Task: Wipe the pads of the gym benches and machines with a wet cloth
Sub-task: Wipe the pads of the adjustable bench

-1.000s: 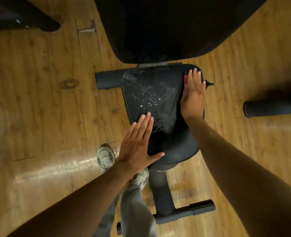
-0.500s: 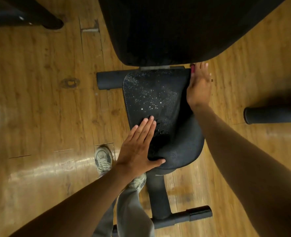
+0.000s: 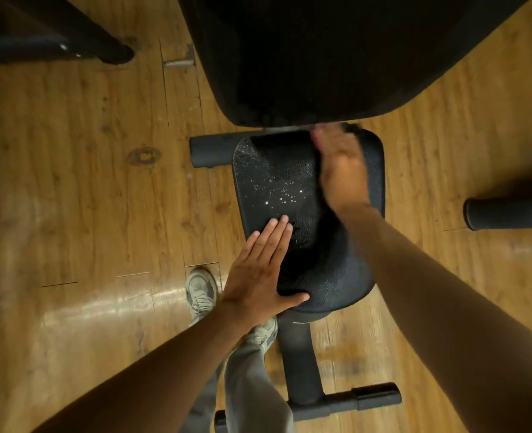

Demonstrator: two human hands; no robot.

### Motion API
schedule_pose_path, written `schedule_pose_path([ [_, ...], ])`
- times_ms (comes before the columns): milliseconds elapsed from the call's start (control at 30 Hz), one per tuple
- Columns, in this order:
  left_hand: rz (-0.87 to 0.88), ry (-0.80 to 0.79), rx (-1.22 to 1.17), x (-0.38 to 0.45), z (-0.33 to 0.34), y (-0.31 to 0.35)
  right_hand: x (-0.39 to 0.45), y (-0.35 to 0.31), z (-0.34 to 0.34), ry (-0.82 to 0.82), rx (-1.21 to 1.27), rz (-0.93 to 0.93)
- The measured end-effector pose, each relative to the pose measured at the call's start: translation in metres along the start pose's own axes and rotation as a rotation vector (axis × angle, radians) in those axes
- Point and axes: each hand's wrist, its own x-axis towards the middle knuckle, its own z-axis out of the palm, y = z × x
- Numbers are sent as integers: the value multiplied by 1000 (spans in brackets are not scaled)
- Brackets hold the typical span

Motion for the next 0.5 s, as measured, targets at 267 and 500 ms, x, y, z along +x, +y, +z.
schedule_pose_path([
  [267,-2,-1,-11,0,1,0,9,-11,0,142,117,419],
  [500,2,-9,-16,1,5,-1,13,-68,30,-112,106,-304],
])
